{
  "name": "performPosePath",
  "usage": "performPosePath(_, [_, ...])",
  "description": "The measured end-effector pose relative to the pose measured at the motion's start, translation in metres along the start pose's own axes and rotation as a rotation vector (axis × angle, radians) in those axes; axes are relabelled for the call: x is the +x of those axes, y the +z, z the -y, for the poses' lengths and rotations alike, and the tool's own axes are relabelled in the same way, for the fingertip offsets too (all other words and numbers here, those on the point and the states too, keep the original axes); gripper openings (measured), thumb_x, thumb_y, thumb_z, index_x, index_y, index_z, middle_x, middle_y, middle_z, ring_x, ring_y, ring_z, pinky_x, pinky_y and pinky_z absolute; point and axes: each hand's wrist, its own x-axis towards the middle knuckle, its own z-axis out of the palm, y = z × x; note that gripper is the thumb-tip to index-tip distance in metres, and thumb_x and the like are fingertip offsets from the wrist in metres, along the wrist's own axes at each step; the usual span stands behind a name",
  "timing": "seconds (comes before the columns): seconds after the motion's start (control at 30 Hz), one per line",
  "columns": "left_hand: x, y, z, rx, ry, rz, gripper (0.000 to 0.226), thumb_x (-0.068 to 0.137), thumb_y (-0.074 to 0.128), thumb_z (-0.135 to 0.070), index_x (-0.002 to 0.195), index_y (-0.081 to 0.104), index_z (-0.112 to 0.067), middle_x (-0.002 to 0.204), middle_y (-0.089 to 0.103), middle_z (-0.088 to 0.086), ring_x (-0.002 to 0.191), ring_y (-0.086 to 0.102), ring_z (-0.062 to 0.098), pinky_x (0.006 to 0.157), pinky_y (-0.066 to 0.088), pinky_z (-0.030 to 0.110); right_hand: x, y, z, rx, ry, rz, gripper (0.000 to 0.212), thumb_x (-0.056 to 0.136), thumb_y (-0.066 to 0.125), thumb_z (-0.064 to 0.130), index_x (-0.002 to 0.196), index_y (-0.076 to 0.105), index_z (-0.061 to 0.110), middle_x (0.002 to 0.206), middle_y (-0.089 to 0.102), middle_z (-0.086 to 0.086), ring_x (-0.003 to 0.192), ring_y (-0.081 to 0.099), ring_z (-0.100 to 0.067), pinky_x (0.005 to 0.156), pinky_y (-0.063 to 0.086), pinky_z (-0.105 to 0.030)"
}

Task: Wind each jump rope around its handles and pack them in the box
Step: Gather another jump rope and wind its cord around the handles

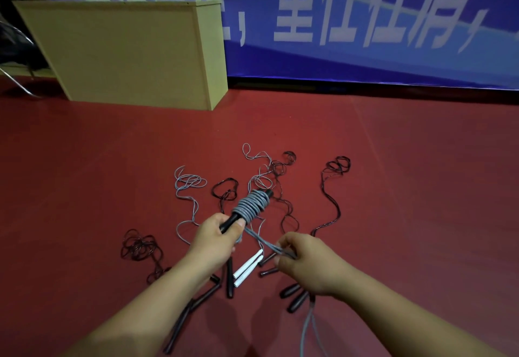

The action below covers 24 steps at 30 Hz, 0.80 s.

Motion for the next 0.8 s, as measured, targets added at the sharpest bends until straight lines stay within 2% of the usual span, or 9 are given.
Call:
performPosePath(0.07, [0.002, 0.000, 0.003, 0.036, -0.010, 0.002, 0.018, 0.095, 0.061, -0.027, 0.088, 0.061, -0.011, 0.073, 0.065, 0.003, 0.059, 0.055, 0.012, 0.060, 0.047, 0.028, 0.000, 0.000, -0.001, 0.015, 0.020, 0.020, 0.007, 0.091, 0.061, 0.030, 0.096, 0.060, 0.026, 0.067, 0.058, 0.012, 0.059, 0.051, -0.001, 0.055, 0.041, -0.014])
performPosePath(0.17, [0.003, 0.001, 0.007, 0.090, -0.015, 0.010, 0.019, 0.092, 0.063, -0.032, 0.082, 0.061, -0.016, 0.076, 0.070, 0.013, 0.062, 0.057, 0.017, 0.071, 0.053, 0.045, -0.001, 0.003, 0.000, -0.010, 0.008, 0.077, 0.008, 0.089, 0.063, 0.034, 0.089, 0.056, 0.030, 0.073, 0.055, 0.012, 0.067, 0.052, -0.008, 0.057, 0.040, -0.018])
performPosePath(0.37, [0.002, 0.003, 0.008, 0.275, 0.081, 0.023, 0.017, 0.092, 0.063, -0.031, 0.080, 0.058, -0.021, 0.064, 0.060, -0.007, 0.058, 0.051, 0.011, 0.058, 0.040, 0.028, 0.000, 0.001, 0.001, 0.010, -0.037, 0.060, 0.010, 0.089, 0.063, 0.035, 0.088, 0.061, 0.026, 0.070, 0.055, 0.010, 0.062, 0.048, -0.005, 0.057, 0.039, -0.019])
performPosePath(0.57, [0.009, 0.002, 0.019, 0.453, 0.101, -0.011, 0.020, 0.089, 0.062, -0.043, 0.078, 0.056, -0.028, 0.067, 0.062, -0.007, 0.065, 0.059, 0.016, 0.066, 0.048, 0.034, -0.002, -0.001, -0.001, 0.060, -0.007, 0.087, 0.007, 0.091, 0.059, 0.027, 0.087, 0.063, 0.025, 0.067, 0.055, 0.010, 0.057, 0.048, -0.008, 0.050, 0.041, -0.016])
performPosePath(0.7, [0.010, 0.003, 0.021, 0.547, 0.102, -0.042, 0.020, 0.089, 0.060, -0.048, 0.083, 0.055, -0.029, 0.072, 0.063, -0.011, 0.072, 0.061, 0.016, 0.068, 0.049, 0.033, 0.000, 0.001, 0.000, -0.020, 0.012, 0.060, 0.022, 0.092, 0.057, 0.028, 0.070, 0.054, 0.026, 0.063, 0.051, 0.010, 0.053, 0.047, -0.006, 0.048, 0.037, -0.013])
performPosePath(0.8, [0.011, 0.002, 0.020, 0.575, 0.103, -0.052, 0.020, 0.090, 0.059, -0.049, 0.087, 0.056, -0.029, 0.076, 0.064, -0.010, 0.076, 0.062, 0.016, 0.069, 0.049, 0.032, 0.002, 0.000, 0.000, -0.032, 0.048, 0.023, 0.028, 0.093, 0.058, 0.031, 0.066, 0.057, 0.023, 0.057, 0.056, 0.010, 0.050, 0.050, -0.006, 0.045, 0.037, -0.012])
